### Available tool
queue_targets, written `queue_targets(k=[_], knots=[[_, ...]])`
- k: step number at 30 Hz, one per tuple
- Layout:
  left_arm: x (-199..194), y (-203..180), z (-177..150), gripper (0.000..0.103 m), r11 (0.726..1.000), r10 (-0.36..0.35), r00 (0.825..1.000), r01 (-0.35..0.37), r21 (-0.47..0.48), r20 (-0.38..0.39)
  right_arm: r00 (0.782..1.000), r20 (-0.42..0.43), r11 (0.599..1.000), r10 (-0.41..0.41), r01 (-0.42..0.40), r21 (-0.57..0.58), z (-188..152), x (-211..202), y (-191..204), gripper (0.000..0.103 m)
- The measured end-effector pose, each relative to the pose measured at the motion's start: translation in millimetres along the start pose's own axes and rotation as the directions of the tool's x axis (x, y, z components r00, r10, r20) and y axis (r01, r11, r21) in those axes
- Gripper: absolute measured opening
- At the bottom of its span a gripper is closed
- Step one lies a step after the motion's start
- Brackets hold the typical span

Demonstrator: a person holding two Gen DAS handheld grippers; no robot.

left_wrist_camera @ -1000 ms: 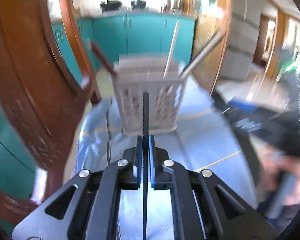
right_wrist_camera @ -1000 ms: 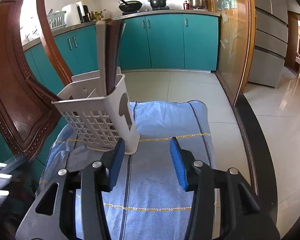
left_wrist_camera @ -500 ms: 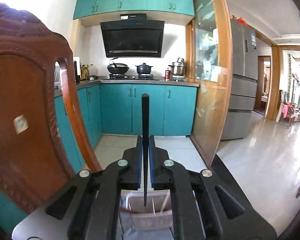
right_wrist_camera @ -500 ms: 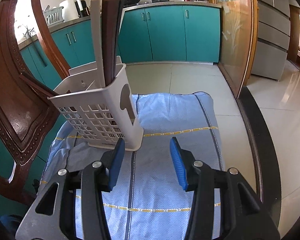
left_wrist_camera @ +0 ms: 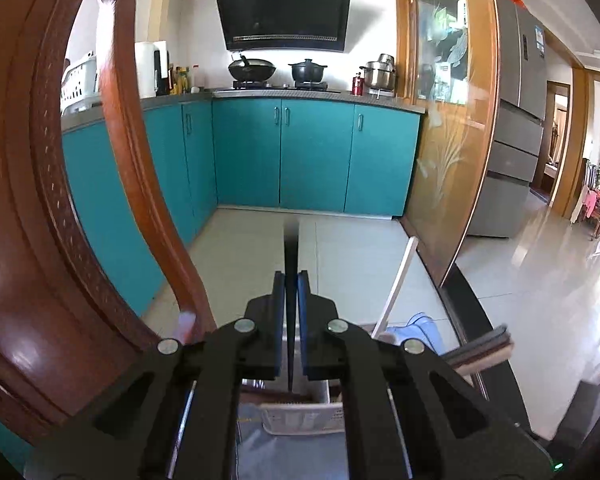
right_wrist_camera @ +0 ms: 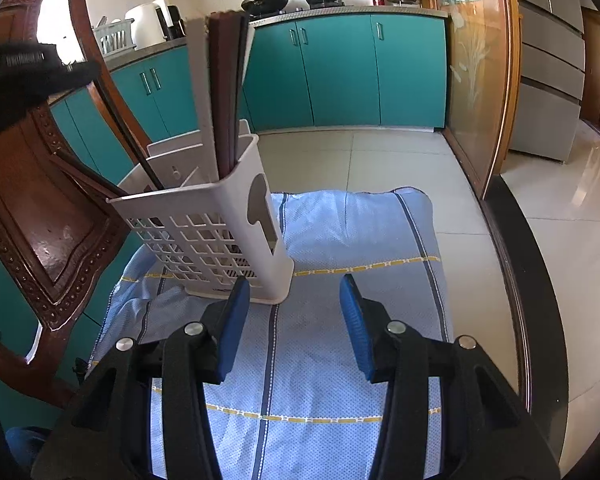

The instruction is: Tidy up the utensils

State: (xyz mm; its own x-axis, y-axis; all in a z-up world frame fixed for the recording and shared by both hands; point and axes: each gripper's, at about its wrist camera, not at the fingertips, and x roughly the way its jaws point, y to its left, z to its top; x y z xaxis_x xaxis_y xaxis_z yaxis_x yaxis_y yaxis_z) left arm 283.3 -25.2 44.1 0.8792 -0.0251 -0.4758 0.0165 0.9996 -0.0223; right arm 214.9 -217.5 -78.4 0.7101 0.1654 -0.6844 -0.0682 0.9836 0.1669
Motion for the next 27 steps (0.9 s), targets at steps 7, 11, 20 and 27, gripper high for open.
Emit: queue_targets(k=[7, 11, 20, 27], knots=[[-40, 4, -23, 0.046, 1.000, 0.011, 1.000, -0.011, -0.004, 0.020, 0.994, 0.108, 0.998, 0.009, -0.003, -0.056, -1, -23, 8, 0.055], [-92, 7, -57, 0.071, 0.999, 0.032, 0.997, -0.033, 0.021, 0.066, 0.973, 0.232, 0.993, -0.007, 0.034, -0.113, -17, -60, 13, 0.078], [-202, 3, -137, 0.098, 0.994, 0.012, 0.992, -0.026, 0.105, 0.127, 0.885, 0.465, 0.997, -0.023, 0.053, -0.051, -105, -187, 23, 0.100], [-269, 5, -168, 0.099, 0.991, 0.009, 0.987, -0.031, 0.133, 0.163, 0.862, 0.480, 0.983, -0.160, 0.183, -0.002, -132, -254, 36, 0.100]])
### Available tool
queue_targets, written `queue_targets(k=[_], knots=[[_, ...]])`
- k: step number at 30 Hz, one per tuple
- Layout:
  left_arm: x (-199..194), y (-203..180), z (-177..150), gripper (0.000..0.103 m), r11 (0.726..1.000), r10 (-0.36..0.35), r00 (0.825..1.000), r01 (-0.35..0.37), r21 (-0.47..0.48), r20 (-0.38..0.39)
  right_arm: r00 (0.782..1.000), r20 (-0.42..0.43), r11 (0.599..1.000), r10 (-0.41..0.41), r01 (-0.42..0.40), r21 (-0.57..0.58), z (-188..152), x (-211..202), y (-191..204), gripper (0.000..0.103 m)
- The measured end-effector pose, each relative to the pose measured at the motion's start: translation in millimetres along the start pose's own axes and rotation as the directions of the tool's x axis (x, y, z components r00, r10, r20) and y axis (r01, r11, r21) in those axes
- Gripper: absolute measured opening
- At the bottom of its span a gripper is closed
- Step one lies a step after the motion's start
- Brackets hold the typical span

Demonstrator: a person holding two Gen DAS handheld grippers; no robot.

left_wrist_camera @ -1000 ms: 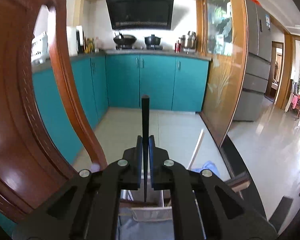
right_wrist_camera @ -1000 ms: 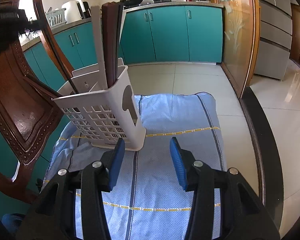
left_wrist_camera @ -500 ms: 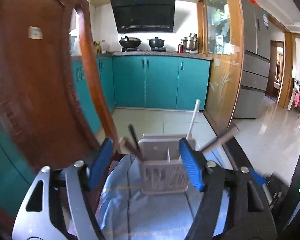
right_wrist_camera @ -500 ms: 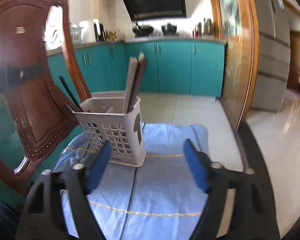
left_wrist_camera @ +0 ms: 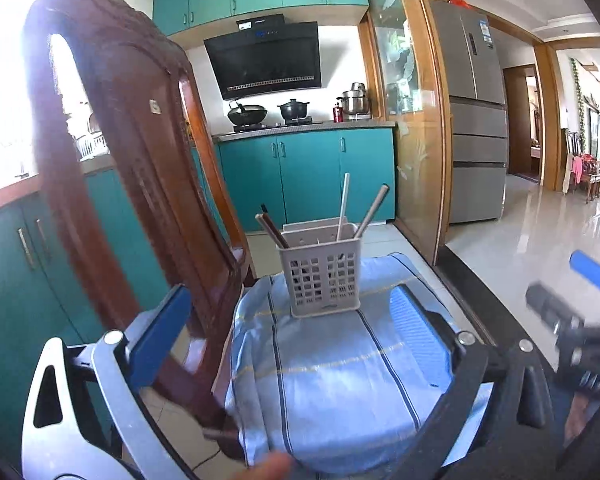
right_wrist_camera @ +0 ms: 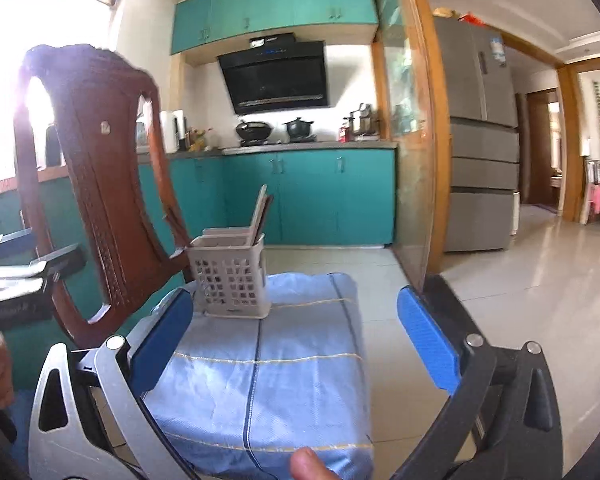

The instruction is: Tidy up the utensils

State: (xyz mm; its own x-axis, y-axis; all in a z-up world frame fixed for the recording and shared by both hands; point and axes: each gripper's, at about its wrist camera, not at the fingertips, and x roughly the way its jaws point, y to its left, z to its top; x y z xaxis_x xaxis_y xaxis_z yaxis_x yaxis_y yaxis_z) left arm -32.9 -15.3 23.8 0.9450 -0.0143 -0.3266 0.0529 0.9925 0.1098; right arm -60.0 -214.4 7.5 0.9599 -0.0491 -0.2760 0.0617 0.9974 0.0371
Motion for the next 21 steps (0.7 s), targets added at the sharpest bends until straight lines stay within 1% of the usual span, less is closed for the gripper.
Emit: queue_targets(k=[2, 3, 6, 9, 10, 17, 21], knots=[[-17, 2, -5, 0.099, 1.000, -0.009, 1.000, 0.009, -0.018, 0.007, 0.999, 0.022, 1.000, -0.027, 0.027, 0.004, 3, -11, 1, 0.100], [-22, 3, -5, 0.099, 1.000, -0.014, 1.000, 0.014, -0.024, 0.010, 0.999, 0.049, 1.000, -0.011, 0.012, -0.005, 5, -21, 3, 0.100], [-34, 6, -5, 0.099, 0.999, -0.022, 0.999, 0.023, -0.030, 0.028, 0.997, 0.078, 0.999, -0.007, 0.010, -0.042, 7, -38, 9, 0.100], [-47, 7, -7, 0.099, 1.000, 0.014, 0.999, -0.013, -0.020, 0.045, 0.995, 0.103, 0.997, 0.020, -0.011, -0.080, 8, -50, 17, 0.100], [-50, 9, -7, 0.099, 1.000, 0.015, 0.999, -0.014, -0.020, 0.051, 0.994, 0.110, 0.996, 0.025, -0.016, -0.086, 8, -54, 20, 0.100], [-71, 17, -8, 0.099, 0.999, 0.027, 0.996, -0.024, -0.035, 0.080, 0.989, 0.142, 0.994, 0.037, -0.022, -0.104, 12, -76, 30, 0.100], [-79, 21, -7, 0.099, 0.999, 0.017, 0.996, -0.013, -0.048, 0.086, 0.987, 0.156, 0.994, 0.042, -0.025, -0.107, 14, -82, 33, 0.100]])
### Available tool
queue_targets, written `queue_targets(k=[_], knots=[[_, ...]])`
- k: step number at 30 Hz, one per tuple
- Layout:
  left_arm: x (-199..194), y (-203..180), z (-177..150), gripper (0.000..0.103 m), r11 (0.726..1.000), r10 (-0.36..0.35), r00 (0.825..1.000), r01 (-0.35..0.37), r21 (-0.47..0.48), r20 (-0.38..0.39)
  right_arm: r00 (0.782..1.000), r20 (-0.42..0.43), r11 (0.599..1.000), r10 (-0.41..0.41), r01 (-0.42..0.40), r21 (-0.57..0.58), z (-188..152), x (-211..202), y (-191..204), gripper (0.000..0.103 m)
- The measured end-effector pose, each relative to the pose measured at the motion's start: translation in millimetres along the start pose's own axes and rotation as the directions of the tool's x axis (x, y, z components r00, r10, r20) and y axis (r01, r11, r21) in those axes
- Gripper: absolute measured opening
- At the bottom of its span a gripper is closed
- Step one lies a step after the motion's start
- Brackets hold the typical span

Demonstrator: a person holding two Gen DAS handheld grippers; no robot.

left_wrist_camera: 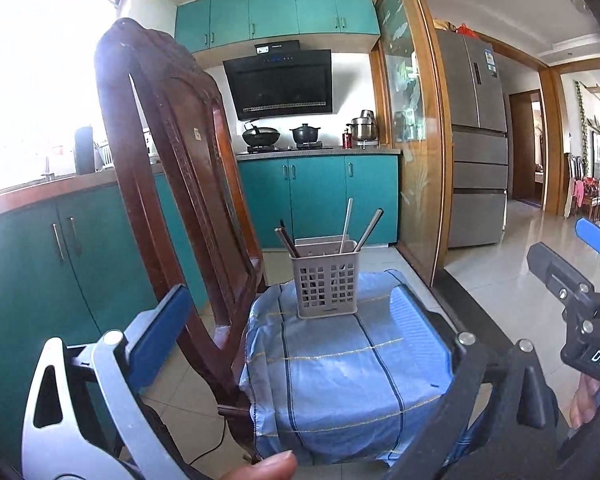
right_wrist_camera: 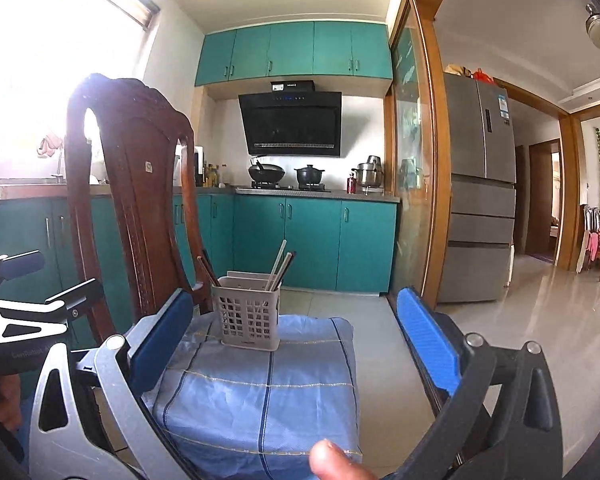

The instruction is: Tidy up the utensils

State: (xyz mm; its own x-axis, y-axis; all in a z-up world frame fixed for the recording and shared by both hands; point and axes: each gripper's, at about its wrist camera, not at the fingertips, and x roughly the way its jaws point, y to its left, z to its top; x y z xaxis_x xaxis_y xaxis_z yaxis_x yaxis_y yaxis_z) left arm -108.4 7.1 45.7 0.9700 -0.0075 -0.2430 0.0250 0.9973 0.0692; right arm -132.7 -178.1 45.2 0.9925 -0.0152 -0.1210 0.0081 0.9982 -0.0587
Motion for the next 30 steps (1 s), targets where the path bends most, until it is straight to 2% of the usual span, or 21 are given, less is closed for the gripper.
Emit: queue_targets(k=[10, 30], knots=[[-6, 9, 1, 0.099, 1.000, -0.010, 1.000, 0.010, -0.023, 0.009, 1.000, 0.029, 1.000, -0.010, 0.010, -0.029, 4, -11, 9, 0.100], [-7, 4, -2, 0.099, 1.000, -0.003, 1.000, 0.003, 0.003, 0.010, 0.999, 0.038, 1.000, -0.017, 0.018, -0.023, 6, -18, 9, 0.100]])
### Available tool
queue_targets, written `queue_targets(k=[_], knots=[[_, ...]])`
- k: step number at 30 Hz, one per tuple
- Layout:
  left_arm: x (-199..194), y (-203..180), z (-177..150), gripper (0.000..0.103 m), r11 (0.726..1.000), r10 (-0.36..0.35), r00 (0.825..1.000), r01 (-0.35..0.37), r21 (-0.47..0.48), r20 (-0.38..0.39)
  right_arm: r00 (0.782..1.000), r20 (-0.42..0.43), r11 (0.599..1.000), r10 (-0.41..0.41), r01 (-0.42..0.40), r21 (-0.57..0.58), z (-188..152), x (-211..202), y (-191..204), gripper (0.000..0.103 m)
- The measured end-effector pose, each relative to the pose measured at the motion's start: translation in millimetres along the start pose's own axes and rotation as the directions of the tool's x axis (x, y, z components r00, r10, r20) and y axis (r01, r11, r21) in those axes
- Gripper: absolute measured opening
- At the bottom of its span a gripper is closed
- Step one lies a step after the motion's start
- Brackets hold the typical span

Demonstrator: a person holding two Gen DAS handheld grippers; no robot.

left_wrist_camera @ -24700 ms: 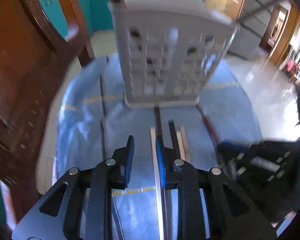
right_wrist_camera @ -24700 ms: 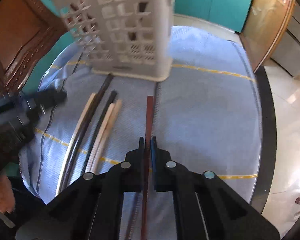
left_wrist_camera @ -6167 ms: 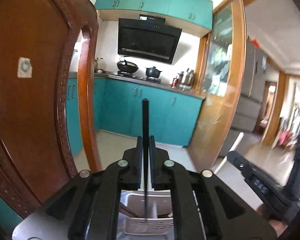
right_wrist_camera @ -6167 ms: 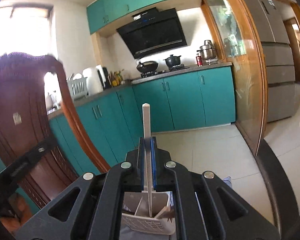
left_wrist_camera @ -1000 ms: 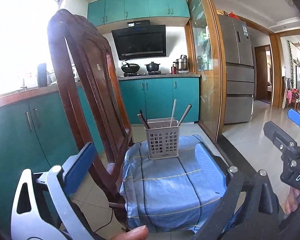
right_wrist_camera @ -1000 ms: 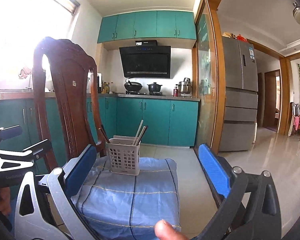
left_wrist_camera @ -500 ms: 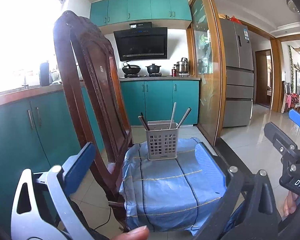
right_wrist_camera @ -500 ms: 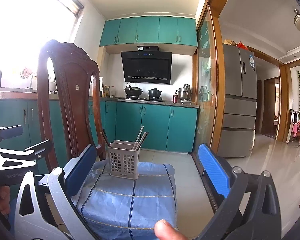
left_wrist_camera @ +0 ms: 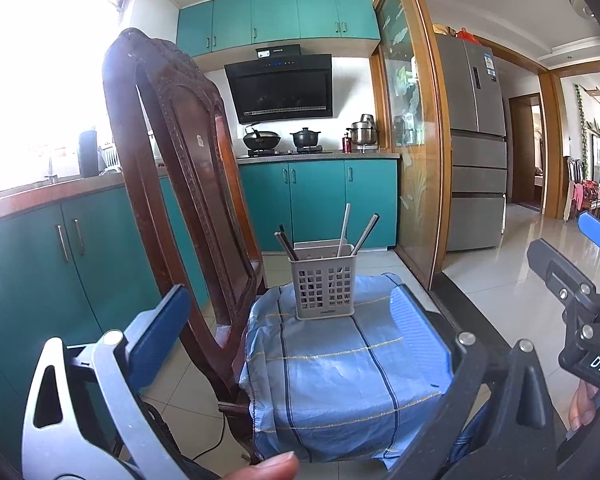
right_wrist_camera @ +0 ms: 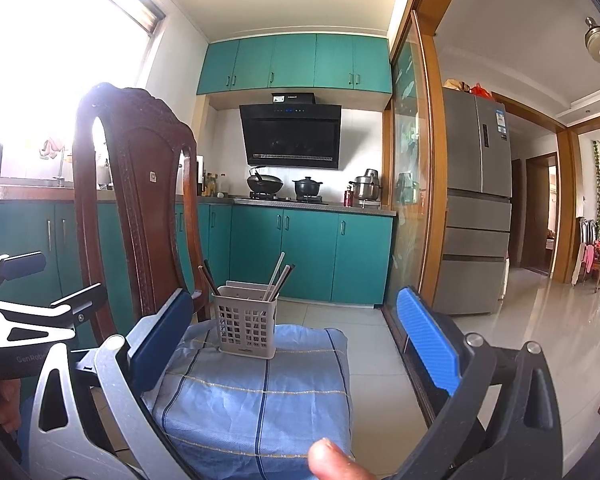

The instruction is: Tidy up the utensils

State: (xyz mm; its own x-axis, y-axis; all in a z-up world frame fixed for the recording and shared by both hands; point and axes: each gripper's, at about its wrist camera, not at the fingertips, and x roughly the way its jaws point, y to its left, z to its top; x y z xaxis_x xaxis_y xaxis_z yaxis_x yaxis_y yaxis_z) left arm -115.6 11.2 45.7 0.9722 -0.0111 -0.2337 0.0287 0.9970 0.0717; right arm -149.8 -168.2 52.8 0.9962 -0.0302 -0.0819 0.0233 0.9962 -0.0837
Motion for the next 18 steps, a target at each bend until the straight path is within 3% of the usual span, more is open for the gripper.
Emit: queue_targets(k=[18], knots=[[2.0, -4.2, -1.5, 0.099, 1.000, -0.009, 1.000, 0.009, 0.004, -0.016, 1.000, -0.004, 1.000, -0.001, 0.001, 0.001, -2.0, 1.3, 1.7, 0.100]])
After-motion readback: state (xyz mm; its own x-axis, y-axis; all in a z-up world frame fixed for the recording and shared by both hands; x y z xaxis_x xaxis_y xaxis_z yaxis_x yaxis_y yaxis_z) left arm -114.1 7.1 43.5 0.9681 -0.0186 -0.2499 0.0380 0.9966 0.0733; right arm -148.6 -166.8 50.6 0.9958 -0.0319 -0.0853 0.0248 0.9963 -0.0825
